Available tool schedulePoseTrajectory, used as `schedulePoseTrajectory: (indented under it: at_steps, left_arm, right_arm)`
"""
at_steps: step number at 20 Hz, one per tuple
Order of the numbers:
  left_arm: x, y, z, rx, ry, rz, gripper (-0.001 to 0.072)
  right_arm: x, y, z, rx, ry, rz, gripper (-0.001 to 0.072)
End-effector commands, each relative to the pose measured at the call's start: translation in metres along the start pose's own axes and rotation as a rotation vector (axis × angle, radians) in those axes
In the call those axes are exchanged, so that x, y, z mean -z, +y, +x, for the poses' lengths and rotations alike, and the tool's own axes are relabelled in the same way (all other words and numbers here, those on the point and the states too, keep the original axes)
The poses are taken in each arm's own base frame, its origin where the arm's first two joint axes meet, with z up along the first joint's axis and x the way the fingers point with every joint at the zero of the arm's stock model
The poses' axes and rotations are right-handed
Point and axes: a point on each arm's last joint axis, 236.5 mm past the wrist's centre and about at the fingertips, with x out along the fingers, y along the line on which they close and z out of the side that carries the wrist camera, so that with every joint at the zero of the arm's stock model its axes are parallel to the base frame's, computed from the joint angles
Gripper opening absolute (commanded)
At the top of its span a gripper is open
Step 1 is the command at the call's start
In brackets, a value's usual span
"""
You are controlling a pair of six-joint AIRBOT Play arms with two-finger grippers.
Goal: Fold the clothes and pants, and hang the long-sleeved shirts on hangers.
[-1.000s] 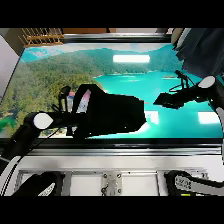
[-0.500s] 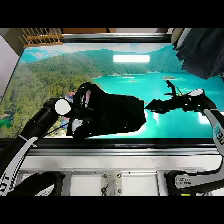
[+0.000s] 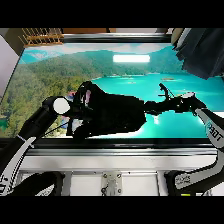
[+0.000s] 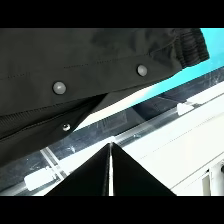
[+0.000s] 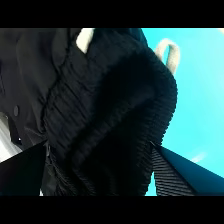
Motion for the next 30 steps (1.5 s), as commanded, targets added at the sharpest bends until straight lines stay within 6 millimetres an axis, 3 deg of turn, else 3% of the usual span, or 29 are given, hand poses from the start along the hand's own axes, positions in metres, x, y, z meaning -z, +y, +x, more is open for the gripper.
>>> schedulePoseTrajectory:
  at_steps: [1, 9, 18, 22, 23, 25, 26, 29, 30]
  left_arm:
    - [0.000, 0.000, -0.001, 0.000, -0.001, 0.001, 0.0012]
    - [-0.001, -0.001, -0.001, 0.001, -0.003, 0.001, 0.0013]
    - [0.000, -0.001, -0.001, 0.001, -0.003, 0.001, 0.0013]
    - [-0.001, -0.001, -0.001, 0.001, -0.003, 0.001, 0.0013]
    - [-0.001, -0.001, -0.001, 0.001, -0.003, 0.001, 0.0013]
    - [-0.001, -0.001, -0.001, 0.001, -0.003, 0.001, 0.0013]
    - [-0.001, -0.001, -0.001, 0.001, -0.003, 0.001, 0.0013]
    - [0.000, -0.001, -0.001, 0.001, -0.003, 0.001, 0.0013]
    - [-0.001, -0.001, -0.001, 0.001, -0.003, 0.001, 0.0012]
  right_arm:
    - [0.003, -0.004, 0.001, 0.015, 0.011, -0.007, 0.0720]
    - [0.009, -0.006, 0.005, 0.033, 0.040, -0.023, 0.0720]
    - [0.033, 0.016, 0.045, -0.002, 0.157, -0.060, 0.0720]
    - [0.034, 0.030, 0.056, -0.035, 0.160, -0.064, 0.0715]
    - [0.033, 0.035, 0.057, -0.047, 0.154, -0.062, 0.0684]
    - [0.030, 0.041, 0.060, -0.067, 0.141, -0.065, 0.0104]
    - [0.028, 0.043, 0.060, -0.077, 0.132, -0.067, 0.0016]
    - [0.021, 0.046, 0.055, -0.071, 0.105, -0.106, 0.0014]
    - [0.010, 0.046, 0.046, -0.054, 0.065, -0.119, 0.0013]
